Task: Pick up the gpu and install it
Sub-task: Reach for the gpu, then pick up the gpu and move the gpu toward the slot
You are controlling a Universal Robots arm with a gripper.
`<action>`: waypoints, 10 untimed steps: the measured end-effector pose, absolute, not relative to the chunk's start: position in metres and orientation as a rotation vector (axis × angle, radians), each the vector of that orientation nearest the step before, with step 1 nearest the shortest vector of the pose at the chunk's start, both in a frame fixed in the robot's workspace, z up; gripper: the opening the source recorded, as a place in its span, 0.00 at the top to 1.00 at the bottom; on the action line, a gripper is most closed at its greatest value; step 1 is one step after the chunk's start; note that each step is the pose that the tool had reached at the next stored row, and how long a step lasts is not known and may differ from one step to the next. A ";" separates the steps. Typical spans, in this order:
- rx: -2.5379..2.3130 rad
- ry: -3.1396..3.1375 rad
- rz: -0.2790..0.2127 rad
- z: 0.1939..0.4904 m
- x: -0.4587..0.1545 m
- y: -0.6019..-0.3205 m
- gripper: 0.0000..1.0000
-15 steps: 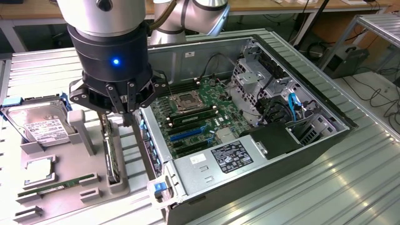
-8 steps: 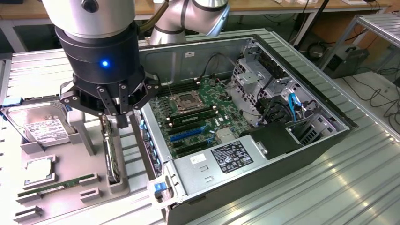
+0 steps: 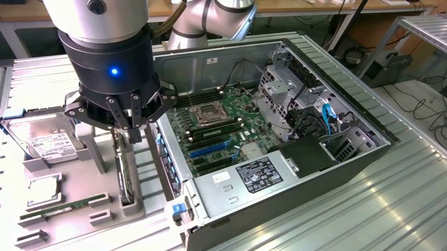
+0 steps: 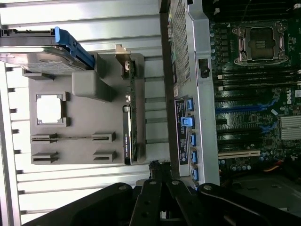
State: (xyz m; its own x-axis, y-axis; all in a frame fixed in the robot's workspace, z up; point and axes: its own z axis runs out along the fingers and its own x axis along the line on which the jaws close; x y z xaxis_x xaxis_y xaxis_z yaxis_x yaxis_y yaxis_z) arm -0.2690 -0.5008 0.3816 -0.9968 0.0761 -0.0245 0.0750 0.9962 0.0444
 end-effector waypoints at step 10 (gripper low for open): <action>0.118 3.112 0.068 0.382 -0.269 -0.501 0.76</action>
